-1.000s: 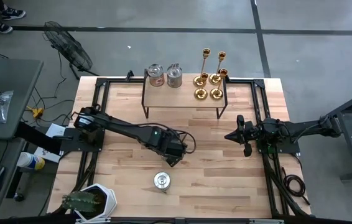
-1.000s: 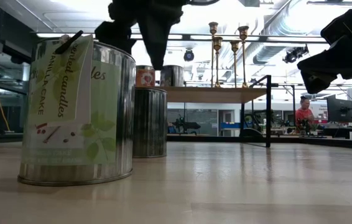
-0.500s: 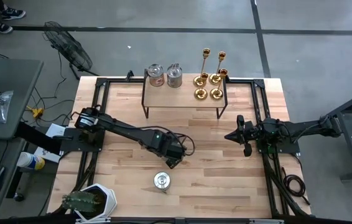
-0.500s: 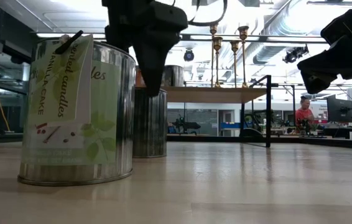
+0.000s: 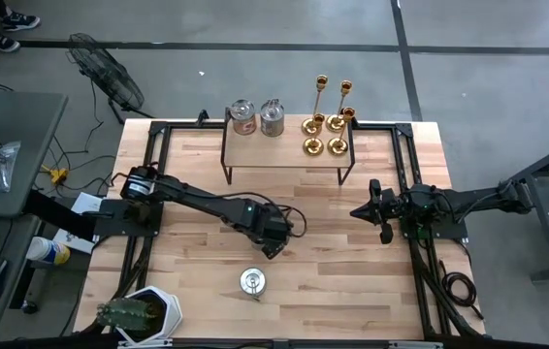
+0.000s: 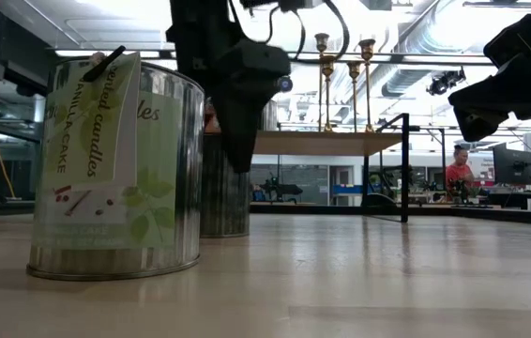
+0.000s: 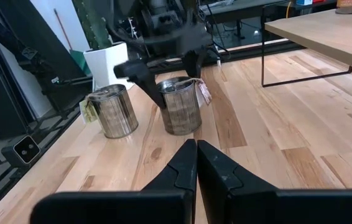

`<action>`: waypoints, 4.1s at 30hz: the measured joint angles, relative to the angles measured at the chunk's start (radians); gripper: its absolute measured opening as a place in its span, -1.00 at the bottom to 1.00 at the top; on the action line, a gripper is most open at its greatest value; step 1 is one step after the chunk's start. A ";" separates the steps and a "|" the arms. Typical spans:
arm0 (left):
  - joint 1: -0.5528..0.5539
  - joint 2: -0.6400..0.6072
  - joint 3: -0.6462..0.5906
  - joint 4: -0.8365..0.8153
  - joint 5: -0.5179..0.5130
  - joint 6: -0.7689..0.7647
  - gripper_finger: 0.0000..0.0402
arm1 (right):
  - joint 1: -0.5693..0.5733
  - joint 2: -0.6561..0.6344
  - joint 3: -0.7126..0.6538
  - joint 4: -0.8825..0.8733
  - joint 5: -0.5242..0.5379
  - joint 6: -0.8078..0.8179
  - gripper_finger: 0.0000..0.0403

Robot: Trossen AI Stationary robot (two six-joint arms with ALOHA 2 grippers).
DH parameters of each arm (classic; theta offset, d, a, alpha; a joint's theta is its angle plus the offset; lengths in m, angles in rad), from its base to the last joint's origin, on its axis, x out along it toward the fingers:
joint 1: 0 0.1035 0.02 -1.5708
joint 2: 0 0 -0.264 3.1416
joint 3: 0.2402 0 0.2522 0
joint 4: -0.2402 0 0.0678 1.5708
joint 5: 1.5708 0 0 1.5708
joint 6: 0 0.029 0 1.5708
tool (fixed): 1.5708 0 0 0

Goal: Pick & Place candle stick holders
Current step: Put the brown scented candle on the shelf aligned with the other scented candle

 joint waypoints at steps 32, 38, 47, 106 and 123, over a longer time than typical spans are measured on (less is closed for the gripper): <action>0.017 0.051 0.001 0.018 0.068 0.052 0.83 | 0.000 0.004 0.000 -0.001 0.000 0.000 -0.98; 0.017 0.051 0.001 0.014 0.081 0.052 0.76 | 0.000 0.004 0.000 0.000 0.000 0.000 -0.98; 0.017 0.051 0.002 -0.011 0.113 0.014 0.76 | 0.000 0.004 0.000 0.000 0.000 0.000 -0.98; 0.462 0.019 0.627 -0.605 -0.058 -0.105 0.76 | 0.000 0.004 0.000 0.001 0.000 0.000 -0.98; 0.584 0.019 0.597 -0.603 -0.037 -0.133 0.76 | 0.000 0.004 0.000 0.001 0.000 0.000 -0.98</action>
